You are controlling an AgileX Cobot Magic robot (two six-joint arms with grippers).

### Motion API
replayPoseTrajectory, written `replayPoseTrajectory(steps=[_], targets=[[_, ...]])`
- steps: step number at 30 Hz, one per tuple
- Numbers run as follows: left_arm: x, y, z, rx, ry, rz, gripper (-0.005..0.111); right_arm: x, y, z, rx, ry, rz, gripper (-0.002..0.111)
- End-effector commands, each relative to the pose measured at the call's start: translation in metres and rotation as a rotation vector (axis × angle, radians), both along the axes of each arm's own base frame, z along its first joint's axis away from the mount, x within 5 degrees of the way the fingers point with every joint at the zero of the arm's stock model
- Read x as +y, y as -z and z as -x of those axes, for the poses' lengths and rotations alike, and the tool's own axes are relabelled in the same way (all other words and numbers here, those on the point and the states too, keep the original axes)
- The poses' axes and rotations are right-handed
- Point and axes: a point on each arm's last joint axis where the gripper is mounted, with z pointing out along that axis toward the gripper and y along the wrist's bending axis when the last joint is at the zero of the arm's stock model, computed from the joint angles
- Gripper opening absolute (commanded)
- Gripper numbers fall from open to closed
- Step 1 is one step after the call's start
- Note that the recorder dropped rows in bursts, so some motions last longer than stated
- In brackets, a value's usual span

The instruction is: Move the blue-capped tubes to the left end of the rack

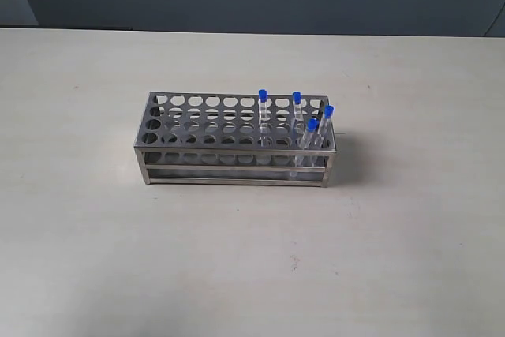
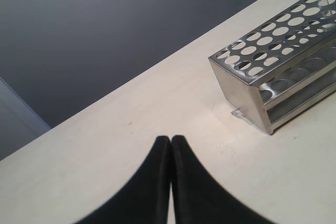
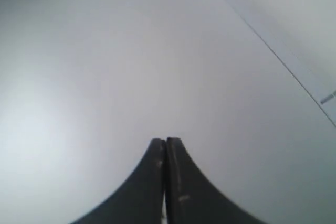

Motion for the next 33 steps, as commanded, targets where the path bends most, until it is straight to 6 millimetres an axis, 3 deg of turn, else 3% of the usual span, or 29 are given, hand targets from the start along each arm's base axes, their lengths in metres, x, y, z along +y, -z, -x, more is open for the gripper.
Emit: replayPoseTrajectory(steps=[1,6,9,12,15,16,20,23,27,31,33], targets=[[-0.001,-0.002,0.000,-0.005,0.006,0.009,0.001,0.007,-0.065,-0.013,0.214,0.107,0.342,0.000],[-0.001,-0.002,0.000,-0.005,0.006,0.009,0.001,0.001,-0.112,-0.081,0.697,0.144,0.542,0.000],[-0.001,-0.002,0.000,-0.005,0.006,0.009,0.001,0.017,-0.117,-0.138,0.911,-0.018,0.726,0.000],[-0.001,-0.002,0.000,-0.005,0.006,0.009,0.001,0.057,-0.115,-0.181,1.015,-0.260,0.829,0.000],[-0.001,-0.002,0.000,-0.005,0.006,0.009,0.001,0.104,-0.095,-0.215,1.145,-0.395,1.029,0.000],[-0.001,-0.002,0.000,-0.005,0.006,0.009,0.001,0.125,-0.079,-0.225,1.226,-0.445,1.125,0.000],[-0.001,-0.002,0.000,-0.005,0.006,0.009,0.001,0.186,-0.028,-0.242,1.362,-0.596,1.311,0.000],[0.000,-0.002,0.000,-0.003,0.005,0.008,0.001,0.217,0.005,-0.245,1.414,-0.666,1.405,0.001],[-0.001,-0.002,0.000,-0.005,0.006,0.009,0.001,0.229,0.030,-0.248,1.497,-0.706,1.444,0.012],[-0.001,-0.002,0.000,-0.005,0.006,0.009,0.001,0.232,0.032,-0.247,1.499,-0.741,1.406,0.034],[-0.001,-0.002,0.000,-0.005,0.006,0.009,0.001,0.234,0.032,-0.247,1.497,-0.759,1.383,0.039]])
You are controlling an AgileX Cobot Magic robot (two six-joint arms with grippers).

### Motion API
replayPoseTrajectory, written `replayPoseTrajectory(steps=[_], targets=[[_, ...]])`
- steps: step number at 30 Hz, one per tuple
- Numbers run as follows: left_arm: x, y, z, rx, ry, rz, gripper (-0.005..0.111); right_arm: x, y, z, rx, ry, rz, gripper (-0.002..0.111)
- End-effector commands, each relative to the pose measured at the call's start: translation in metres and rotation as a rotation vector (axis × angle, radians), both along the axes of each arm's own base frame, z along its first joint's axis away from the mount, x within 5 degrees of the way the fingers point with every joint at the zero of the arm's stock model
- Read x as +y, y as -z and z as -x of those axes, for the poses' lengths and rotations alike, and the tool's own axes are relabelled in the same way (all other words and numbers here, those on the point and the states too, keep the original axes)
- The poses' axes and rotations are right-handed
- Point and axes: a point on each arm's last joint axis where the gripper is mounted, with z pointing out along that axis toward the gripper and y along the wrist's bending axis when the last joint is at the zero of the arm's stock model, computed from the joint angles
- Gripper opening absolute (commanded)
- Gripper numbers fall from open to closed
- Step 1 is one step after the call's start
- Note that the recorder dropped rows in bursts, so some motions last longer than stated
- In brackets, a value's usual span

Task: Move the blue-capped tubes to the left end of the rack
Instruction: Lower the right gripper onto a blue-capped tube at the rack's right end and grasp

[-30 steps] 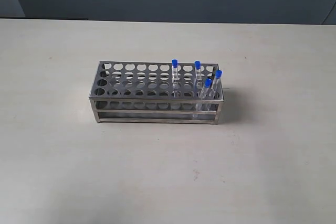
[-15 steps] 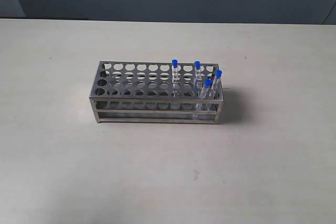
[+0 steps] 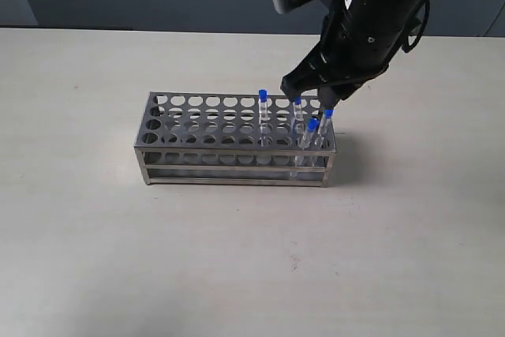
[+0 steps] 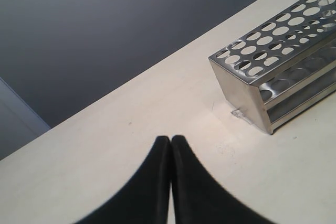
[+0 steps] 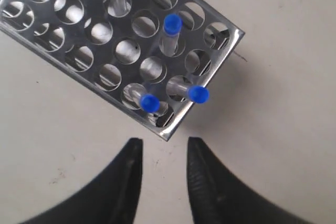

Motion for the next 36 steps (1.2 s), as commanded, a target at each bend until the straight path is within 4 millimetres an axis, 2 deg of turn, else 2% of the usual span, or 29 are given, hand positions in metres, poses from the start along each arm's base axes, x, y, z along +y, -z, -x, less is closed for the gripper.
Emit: replayPoseTrajectory(steps=[1,16,22,28,33,35,36], targets=[[-0.001,-0.002,0.000,-0.005,0.006,0.009,0.001,0.006,-0.004,0.002,0.022,0.009,-0.066,0.039],[-0.001,-0.002,0.000,-0.005,0.006,0.009,0.001,0.019,0.022,-0.010,0.047,0.016,-0.083,0.039],[-0.001,-0.002,0.000,-0.005,0.006,0.009,0.001,0.022,0.042,-0.014,0.092,0.018,-0.041,0.039],[-0.001,-0.002,0.000,-0.005,0.006,0.009,0.001,0.022,0.046,-0.015,0.103,0.018,-0.030,0.039],[-0.001,-0.002,0.000,-0.007,0.007,0.009,0.001,0.025,0.059,-0.017,0.133,0.021,-0.010,0.039],[-0.001,-0.002,0.000,-0.007,0.007,0.009,0.001,0.027,0.064,-0.017,0.160,0.030,-0.018,0.035],[-0.001,-0.002,0.000,-0.007,0.007,0.009,0.001,0.028,0.066,-0.017,0.164,0.031,-0.017,0.020]])
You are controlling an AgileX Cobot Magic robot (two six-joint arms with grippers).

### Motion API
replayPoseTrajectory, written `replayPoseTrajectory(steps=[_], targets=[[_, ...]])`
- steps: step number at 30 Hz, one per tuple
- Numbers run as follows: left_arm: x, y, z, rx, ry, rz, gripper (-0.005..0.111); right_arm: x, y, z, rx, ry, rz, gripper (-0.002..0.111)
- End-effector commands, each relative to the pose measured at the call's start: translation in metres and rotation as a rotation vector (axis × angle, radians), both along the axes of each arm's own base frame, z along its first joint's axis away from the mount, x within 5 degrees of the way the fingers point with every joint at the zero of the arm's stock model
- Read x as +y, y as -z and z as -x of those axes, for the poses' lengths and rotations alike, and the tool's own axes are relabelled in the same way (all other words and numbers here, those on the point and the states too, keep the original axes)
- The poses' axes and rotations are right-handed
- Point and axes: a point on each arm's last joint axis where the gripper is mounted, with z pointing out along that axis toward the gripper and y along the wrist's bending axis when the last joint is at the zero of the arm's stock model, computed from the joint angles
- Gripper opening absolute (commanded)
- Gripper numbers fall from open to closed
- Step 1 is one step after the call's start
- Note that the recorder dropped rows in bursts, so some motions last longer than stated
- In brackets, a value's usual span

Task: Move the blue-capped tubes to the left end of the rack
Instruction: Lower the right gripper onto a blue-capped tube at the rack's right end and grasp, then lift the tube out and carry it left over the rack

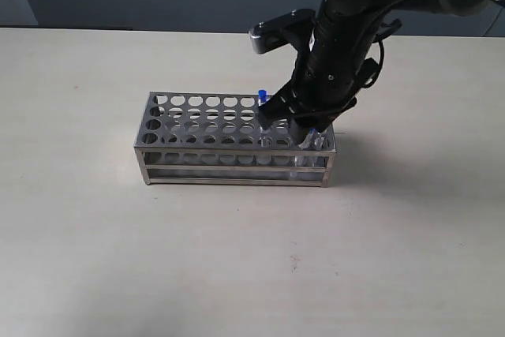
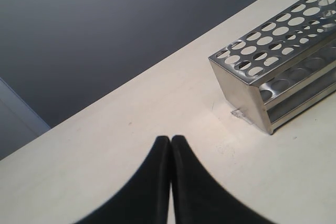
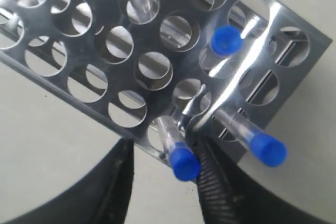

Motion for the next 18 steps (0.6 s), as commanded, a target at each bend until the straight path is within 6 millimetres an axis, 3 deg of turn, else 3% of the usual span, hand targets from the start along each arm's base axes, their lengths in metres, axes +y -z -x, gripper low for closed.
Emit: replayPoseTrajectory(steps=[1,2,7,14,18], targets=[[-0.001,-0.002,0.000,-0.005,0.006,0.009,0.001,0.002,0.006,-0.001,0.018,0.001,-0.002,0.009],[-0.001,-0.002,0.000,-0.005,0.006,0.009,0.001,0.002,0.005,-0.001,0.012,0.000,-0.005,0.000],[-0.001,-0.002,0.000,-0.005,0.006,0.009,0.001,-0.001,-0.013,0.002,-0.025,-0.002,-0.031,0.000],[-0.001,-0.002,0.000,-0.005,0.006,0.009,0.001,-0.014,-0.068,0.019,-0.129,-0.007,-0.127,0.000],[-0.001,-0.002,0.000,-0.005,0.006,0.009,0.001,-0.016,-0.079,0.025,-0.139,-0.016,-0.150,0.000]])
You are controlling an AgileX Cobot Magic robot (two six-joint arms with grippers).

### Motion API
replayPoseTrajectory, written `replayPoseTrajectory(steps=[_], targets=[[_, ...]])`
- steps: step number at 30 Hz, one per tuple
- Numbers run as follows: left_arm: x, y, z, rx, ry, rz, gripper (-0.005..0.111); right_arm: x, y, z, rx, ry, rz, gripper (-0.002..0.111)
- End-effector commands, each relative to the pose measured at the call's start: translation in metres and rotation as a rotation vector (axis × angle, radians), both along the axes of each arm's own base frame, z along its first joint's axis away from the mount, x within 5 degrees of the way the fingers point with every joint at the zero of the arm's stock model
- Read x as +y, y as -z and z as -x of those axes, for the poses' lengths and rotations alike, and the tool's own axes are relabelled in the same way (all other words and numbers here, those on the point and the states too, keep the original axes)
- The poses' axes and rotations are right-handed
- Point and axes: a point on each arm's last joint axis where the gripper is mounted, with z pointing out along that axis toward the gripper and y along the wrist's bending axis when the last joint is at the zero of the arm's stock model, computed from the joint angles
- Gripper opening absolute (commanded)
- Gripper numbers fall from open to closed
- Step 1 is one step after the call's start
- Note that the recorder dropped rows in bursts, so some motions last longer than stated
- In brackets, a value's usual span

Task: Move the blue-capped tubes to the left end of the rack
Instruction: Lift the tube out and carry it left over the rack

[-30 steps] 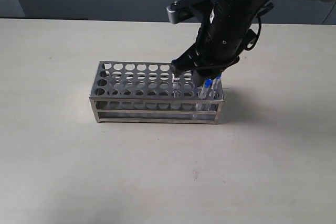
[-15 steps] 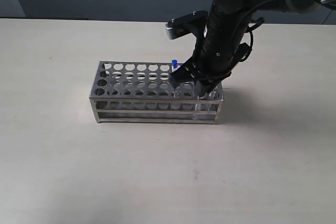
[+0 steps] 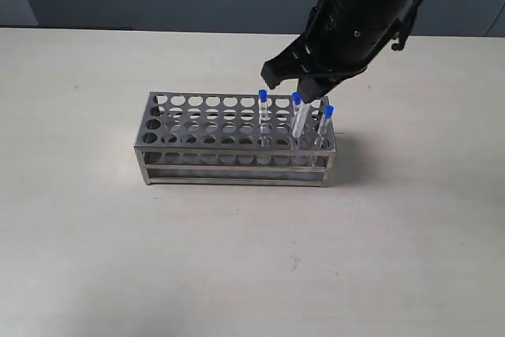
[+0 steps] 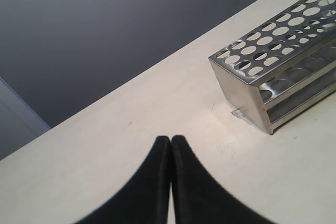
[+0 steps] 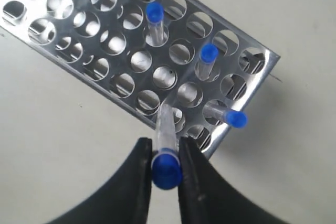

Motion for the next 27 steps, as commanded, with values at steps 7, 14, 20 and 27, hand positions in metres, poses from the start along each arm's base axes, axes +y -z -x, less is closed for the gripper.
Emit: replayPoseTrajectory(steps=[7,14,20,27], targets=[[-0.001,-0.002,0.000,-0.005,0.006,0.009,0.001,0.010,-0.026,0.007,-0.078,-0.109,-0.190,0.000],[-0.001,-0.002,0.000,-0.005,0.006,0.009,0.001,0.057,-0.025,0.004,-0.140,-0.283,-0.220,-0.001],[-0.001,-0.002,0.000,-0.005,0.006,0.009,0.001,0.104,-0.018,-0.012,-0.165,-0.401,-0.096,-0.001],[-0.001,-0.002,0.000,-0.005,0.006,0.009,0.001,0.140,-0.009,-0.042,-0.170,-0.430,-0.046,-0.001]])
